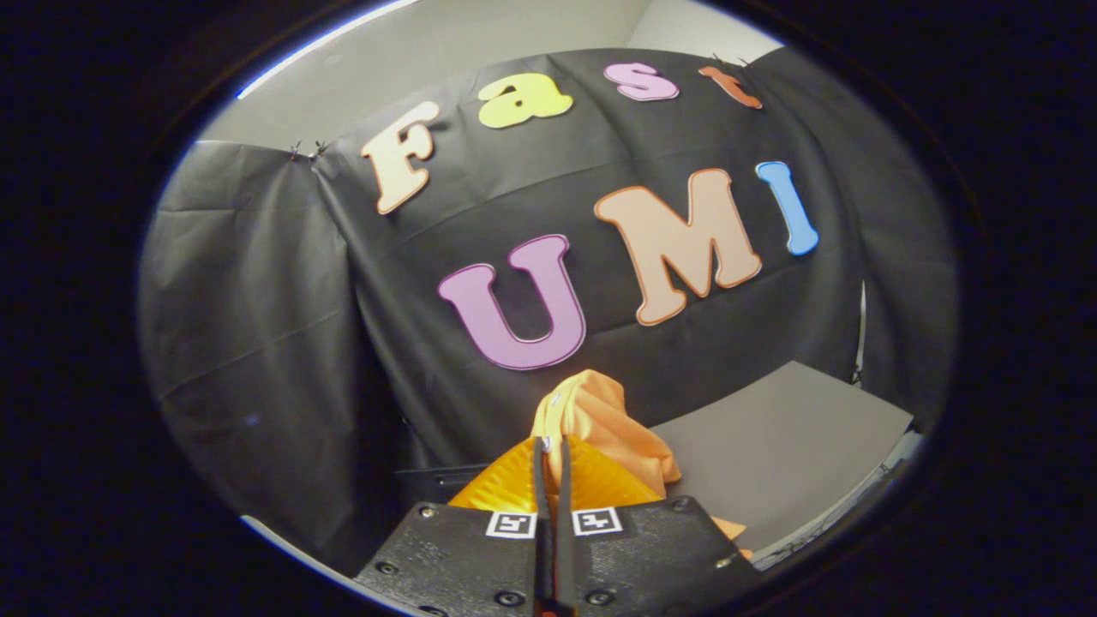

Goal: Put the clothes into the washing machine and then close the washing machine lid.

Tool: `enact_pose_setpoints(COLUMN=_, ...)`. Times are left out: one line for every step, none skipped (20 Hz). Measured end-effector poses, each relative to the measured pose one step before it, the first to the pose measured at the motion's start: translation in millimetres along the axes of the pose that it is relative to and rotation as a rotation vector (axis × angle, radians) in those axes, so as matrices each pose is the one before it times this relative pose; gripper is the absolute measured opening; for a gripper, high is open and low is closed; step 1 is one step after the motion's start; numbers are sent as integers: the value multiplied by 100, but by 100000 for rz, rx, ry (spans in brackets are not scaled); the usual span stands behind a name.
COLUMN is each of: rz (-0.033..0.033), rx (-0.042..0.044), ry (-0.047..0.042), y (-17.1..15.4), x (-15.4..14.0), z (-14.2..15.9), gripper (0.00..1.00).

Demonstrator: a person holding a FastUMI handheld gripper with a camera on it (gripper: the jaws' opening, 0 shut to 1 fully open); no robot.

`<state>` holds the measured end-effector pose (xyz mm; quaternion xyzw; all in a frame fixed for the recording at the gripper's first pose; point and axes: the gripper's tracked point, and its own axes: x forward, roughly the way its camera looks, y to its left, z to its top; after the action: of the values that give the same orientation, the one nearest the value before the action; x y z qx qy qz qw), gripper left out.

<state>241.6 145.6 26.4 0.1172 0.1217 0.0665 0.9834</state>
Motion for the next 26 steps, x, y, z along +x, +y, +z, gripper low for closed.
enact_pose_setpoints(rz=1293, rx=-196, ry=279, y=1365, x=632, z=-675, gripper=1)
enact_pose_setpoints(rz=895, rx=396, ry=334, y=1399, x=436, z=-765, gripper=1)
enact_pose_setpoints(rz=1378, rx=1053, ry=552, y=1440, x=571, z=-857, gripper=1)
enact_pose_setpoints(rz=1785, rx=1225, ry=429, y=1540, x=660, z=-872, gripper=1)
enact_pose_setpoints(rz=1465, rx=337, ry=144, y=1398, x=698, z=-844, gripper=1)
enact_pose_setpoints(rz=1621, rx=868, ry=173, y=1320, x=600, z=-879, gripper=1)
enact_pose_setpoints(rz=1575, rx=263, ry=452, y=1272, x=693, z=-1039, gripper=1)
enact_pose_setpoints(rz=766, rx=-483, ry=397, y=1050, x=564, z=-1047, gripper=1)
enact_pose_setpoints(rz=634, rx=-1030, ry=-272, y=982, x=572, z=-775, gripper=1)
enact_pose_setpoints(rz=675, rx=-802, ry=8, y=825, x=484, z=-985, gripper=1)
enact_pose_setpoints(rz=1093, rx=-630, ry=-763, y=922, x=621, z=-825, gripper=1)
enact_pose_setpoints(rz=856, rx=-548, ry=-490, y=777, x=560, z=-986, gripper=1)
enact_pose_setpoints(rz=482, rx=-1430, ry=531, y=618, x=552, z=-1204, gripper=1)
enact_pose_setpoints(rz=256, rx=-846, ry=896, y=395, x=443, z=-1295, gripper=1)
enact_pose_setpoints(rz=-103, rx=-575, ry=1293, y=136, x=527, z=-1370, gripper=1)
enact_pose_setpoints(rz=476, rx=-883, ry=2976, y=136, x=600, z=-1679, gripper=1)
enact_pose_setpoints(rz=-557, rx=-1104, ry=2336, y=-76, x=574, z=-1527, gripper=1)
enact_pose_setpoints(rz=-148, rx=-1898, ry=2170, y=-197, x=371, z=-1453, gripper=1)
enact_pose_setpoints(rz=-816, rx=-2189, ry=2264, y=-405, x=461, z=-1399, gripper=1)
enact_pose_setpoints(rz=-1543, rx=-1474, ry=895, y=-598, x=474, z=-1388, gripper=1)
enact_pose_setpoints(rz=-1468, rx=-274, ry=303, y=-566, x=508, z=-1147, gripper=1)
enact_pose_setpoints(rz=-525, rx=648, ry=514, y=-441, x=399, z=-1187, gripper=1)
enact_pose_setpoints(rz=-686, rx=917, ry=322, y=-547, x=514, z=-1131, gripper=1)
enact_pose_setpoints(rz=-152, rx=1201, ry=500, y=-378, x=402, z=-1126, gripper=1)
enact_pose_setpoints(rz=-1, rx=473, ry=1386, y=-215, x=533, z=-1218, gripper=1)
enact_pose_setpoints(rz=-324, rx=-94, ry=1450, y=-416, x=439, z=-1272, gripper=1)
